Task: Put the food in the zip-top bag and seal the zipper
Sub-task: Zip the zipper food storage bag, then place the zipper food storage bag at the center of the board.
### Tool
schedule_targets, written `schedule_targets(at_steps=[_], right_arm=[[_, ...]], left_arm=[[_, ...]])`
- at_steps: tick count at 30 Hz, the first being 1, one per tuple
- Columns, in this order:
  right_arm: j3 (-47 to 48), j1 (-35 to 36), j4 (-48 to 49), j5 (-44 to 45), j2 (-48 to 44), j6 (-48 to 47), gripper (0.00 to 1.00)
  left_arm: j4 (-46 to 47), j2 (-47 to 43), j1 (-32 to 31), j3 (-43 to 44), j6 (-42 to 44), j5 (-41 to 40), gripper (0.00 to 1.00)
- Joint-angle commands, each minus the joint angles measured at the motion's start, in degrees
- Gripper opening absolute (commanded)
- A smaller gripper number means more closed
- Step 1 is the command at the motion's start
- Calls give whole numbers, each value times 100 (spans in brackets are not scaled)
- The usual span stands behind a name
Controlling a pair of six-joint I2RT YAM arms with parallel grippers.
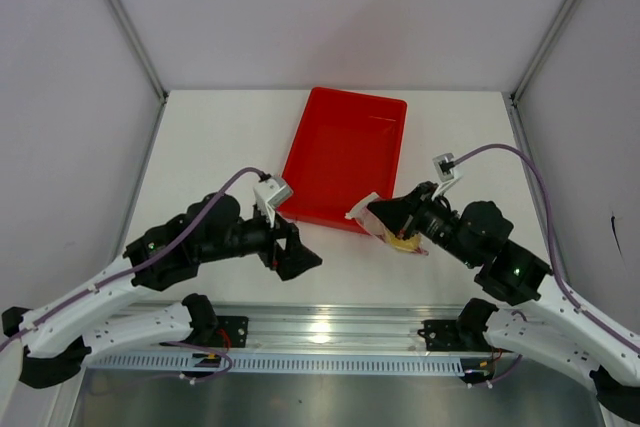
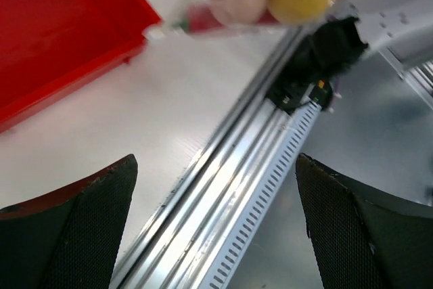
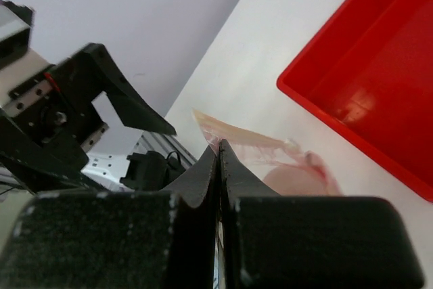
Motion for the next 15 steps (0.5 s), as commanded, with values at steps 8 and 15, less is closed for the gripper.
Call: schedule_targets(at_steps=[8,15], right_arm=[[458,-555,-904,1214,93,54,0],[379,-1820,-1098,1373,357,-192,0]], left_arm=[[-36,-20,10,620,-281,-1719,99],[158,-63,10,146,-439,-1209,100]])
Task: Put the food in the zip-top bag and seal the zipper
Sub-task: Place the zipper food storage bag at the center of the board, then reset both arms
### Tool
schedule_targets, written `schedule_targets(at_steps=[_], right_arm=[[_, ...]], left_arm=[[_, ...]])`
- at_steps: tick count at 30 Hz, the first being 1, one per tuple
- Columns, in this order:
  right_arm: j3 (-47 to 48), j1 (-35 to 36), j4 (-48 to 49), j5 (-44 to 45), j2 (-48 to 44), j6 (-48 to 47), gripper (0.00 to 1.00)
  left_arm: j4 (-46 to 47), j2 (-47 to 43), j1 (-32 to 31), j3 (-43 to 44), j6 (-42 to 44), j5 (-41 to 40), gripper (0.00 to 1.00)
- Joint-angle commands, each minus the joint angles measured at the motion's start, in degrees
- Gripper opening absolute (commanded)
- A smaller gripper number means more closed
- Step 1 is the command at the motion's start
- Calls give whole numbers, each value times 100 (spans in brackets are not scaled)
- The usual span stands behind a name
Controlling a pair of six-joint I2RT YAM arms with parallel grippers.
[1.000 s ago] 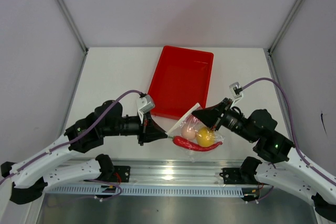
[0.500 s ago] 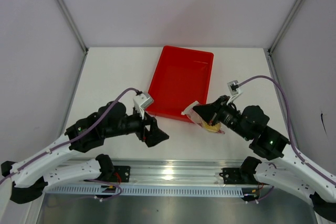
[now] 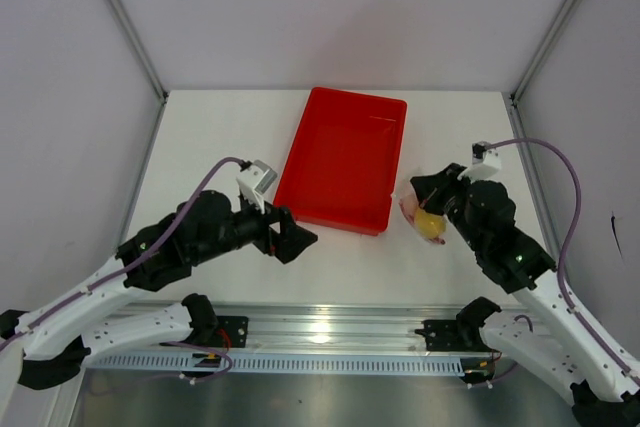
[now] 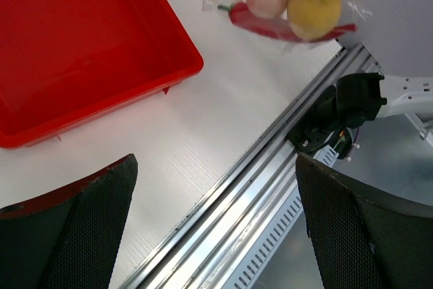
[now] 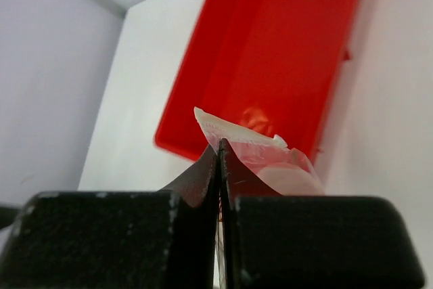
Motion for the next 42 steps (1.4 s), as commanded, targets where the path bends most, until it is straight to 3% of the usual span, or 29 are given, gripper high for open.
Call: schedule_targets(at_steps=[1,9,17,23,24,26,27,30,32,37,38,42], right_arm=[[119,-553,-84,318,167,-218,0],[-557,-2467,609,-797,851,-184,0],[-1621,-4631,2323,-2994,1608,537,0],[-1736,-5247,1974,-2953,1653,388,0],[-1710,-5265,1564,-2838,1644,336,0],[-1631,-5274,1183,-2277,1539,187,8],[-1578,-5274,816,-2075,1495,160,28],[-1420,-5274,130,-1345,1372,46,67],[-1341,-5274,-248,-915,1267,-34,78],[-728,-5222,-830,-649,994,-183,85],[-577,-5178,-1049,-588,976,-218,93],[82,-4871,-1560,-359,985,-324,99]], left_arm=[[254,-105,7,-233,-162,304,99],[483,-211,7,-594,-364,786,99],[721,-413,7,-831,-443,1121,100],[738,-571,7,-989,-443,1218,98],[756,-580,7,-1033,-443,1227,98],[791,-598,7,-1094,-461,1244,98],[808,-589,7,-1112,-478,1244,98],[852,-598,7,-1156,-522,1262,99],[879,-589,7,-1174,-540,1271,99],[923,-545,7,-1191,-540,1297,100],[923,-536,7,-1183,-540,1288,100],[975,-519,7,-1209,-610,1288,100]])
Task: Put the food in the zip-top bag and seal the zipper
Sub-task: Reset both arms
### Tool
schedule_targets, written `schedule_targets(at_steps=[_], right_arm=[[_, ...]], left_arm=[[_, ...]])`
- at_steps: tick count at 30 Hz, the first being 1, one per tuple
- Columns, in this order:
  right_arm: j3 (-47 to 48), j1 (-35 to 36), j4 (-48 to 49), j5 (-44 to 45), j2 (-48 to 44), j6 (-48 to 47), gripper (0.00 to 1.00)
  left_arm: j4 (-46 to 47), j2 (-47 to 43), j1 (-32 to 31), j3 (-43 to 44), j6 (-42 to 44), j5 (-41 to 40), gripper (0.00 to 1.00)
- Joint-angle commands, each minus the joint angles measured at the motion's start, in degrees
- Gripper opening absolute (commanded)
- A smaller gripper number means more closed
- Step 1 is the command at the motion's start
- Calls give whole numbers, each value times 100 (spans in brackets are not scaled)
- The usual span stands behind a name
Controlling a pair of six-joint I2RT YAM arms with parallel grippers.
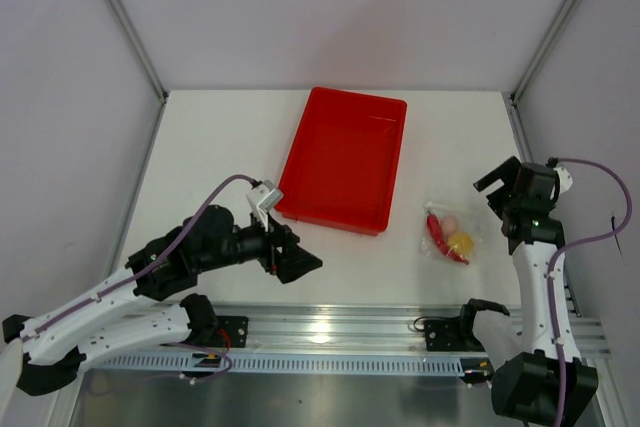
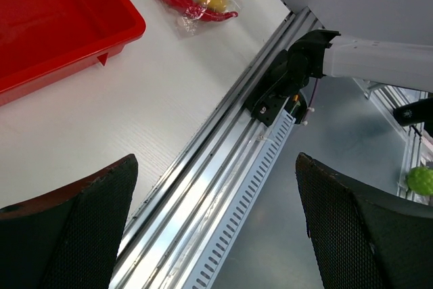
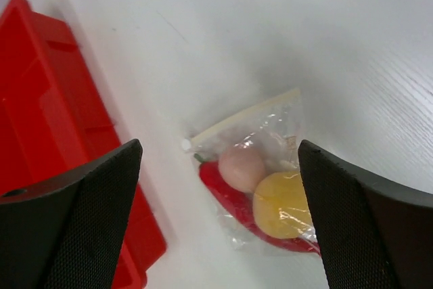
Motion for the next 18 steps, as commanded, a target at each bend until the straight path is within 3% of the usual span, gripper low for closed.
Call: schedule_targets(at_steps=[1,6,7,13,18], right_arm=[[692,355,-644,356,-115,-176,99],[800,1235,-1155,329,-325,9,99],[765,1732,-1207,434,-448,140,99],[677,3123,-1734,1084,-939,623,99],[387,3617,-1814,1340,-1547,809,99]], left_arm=[[204,19,7,-24,-162,78,100],[-7,45,7,-7,-215,-107,100],[-51,72,7,2,-232,-177,99],[-69,142,7,-68,-382,-213,99],[98,204,51,-174,-540,-169,99]])
